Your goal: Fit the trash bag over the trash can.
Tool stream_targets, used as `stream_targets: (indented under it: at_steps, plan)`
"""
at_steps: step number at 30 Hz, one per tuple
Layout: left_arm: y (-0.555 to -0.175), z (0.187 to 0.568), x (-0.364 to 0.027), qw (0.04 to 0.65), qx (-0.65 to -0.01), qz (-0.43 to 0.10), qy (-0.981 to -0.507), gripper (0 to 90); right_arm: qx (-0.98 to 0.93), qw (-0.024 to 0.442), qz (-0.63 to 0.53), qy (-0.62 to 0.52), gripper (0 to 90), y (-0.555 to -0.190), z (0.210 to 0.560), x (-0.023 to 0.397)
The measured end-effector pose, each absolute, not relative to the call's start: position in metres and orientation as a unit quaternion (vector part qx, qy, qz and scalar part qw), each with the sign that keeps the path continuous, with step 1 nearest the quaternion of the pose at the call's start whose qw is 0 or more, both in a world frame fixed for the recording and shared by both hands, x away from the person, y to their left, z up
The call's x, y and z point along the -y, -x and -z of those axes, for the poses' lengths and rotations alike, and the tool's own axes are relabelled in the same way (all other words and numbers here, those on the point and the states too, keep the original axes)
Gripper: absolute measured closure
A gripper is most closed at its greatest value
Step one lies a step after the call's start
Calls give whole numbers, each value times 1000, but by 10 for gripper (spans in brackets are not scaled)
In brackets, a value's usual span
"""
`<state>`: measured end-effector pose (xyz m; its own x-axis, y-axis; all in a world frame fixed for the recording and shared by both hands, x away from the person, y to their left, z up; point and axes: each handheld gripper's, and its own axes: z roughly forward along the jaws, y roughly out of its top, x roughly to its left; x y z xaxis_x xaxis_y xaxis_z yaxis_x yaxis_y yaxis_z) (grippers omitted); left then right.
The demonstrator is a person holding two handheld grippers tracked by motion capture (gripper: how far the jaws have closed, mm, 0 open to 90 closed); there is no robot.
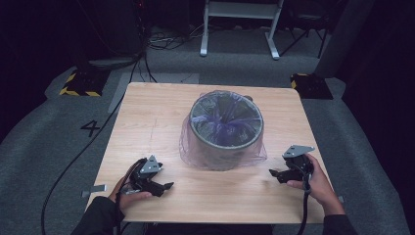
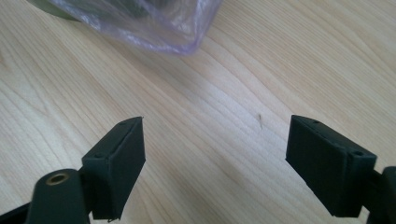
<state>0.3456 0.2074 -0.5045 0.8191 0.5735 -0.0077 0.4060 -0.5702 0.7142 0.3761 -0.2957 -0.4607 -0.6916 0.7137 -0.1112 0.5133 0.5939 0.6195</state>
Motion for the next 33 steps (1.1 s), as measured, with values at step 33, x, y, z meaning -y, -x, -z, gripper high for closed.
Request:
stream_targets:
  at_steps: [33]
  plan:
    - [-345,505,-207,370,-281,-115,-878,152,-819,183,-362,-406,166,-341,504,342]
